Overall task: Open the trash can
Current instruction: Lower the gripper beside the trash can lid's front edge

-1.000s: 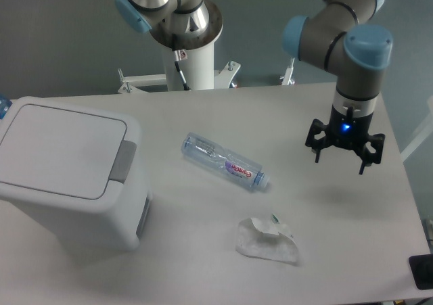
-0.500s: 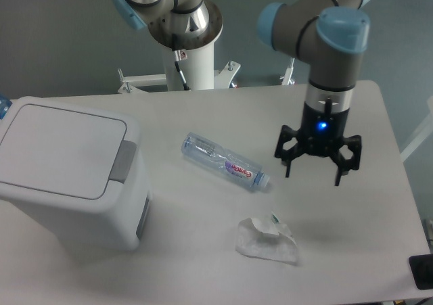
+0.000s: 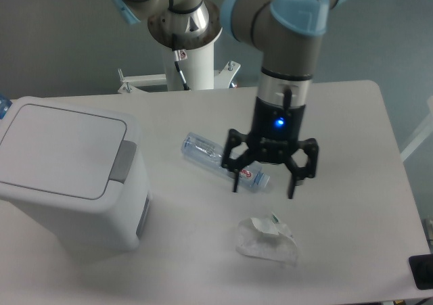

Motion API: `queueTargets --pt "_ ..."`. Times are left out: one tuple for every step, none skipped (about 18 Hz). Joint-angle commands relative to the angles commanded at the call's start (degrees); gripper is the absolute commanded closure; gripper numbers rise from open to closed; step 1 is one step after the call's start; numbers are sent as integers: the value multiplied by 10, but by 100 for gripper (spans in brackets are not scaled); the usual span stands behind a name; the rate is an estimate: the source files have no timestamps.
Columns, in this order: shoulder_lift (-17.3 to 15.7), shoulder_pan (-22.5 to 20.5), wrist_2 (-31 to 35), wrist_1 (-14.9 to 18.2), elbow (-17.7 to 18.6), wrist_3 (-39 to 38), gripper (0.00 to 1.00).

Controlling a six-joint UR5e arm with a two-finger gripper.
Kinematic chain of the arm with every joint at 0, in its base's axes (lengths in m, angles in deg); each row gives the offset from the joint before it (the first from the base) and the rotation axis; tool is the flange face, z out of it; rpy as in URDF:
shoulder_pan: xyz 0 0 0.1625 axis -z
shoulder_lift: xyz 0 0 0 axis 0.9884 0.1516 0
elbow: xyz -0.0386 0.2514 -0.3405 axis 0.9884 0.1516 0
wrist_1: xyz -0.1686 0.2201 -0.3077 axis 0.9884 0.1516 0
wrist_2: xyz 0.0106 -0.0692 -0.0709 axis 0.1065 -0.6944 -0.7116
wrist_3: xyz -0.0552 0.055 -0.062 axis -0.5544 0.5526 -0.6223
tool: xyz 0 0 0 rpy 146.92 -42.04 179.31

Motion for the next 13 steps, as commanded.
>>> queueTargets --pt "-11 3 -11 0 5 -12 0" --pt "-19 11 -19 -1 11 -23 0" --pt "-25 22 -19 -1 18 -30 0" --pt "-32 32 -20 -1 33 -31 0" --pt "-36 42 -18 -4 51 -29 0" --pt "-41 47 -15 -5 61 -28 0" --pt "-45 47 -15 -5 71 -28 0" --pt "-47 48 -15 -7 79 -27 0" --pt "-48 49 -15 -7 83 -27 0" --pt "-48 52 -14 -8 84 -27 0" --pt "-48 55 -14 -9 87 -26 0" --pt "-48 55 -13 -9 89 -25 0" --pt "-47 55 -13 -9 90 -24 0"
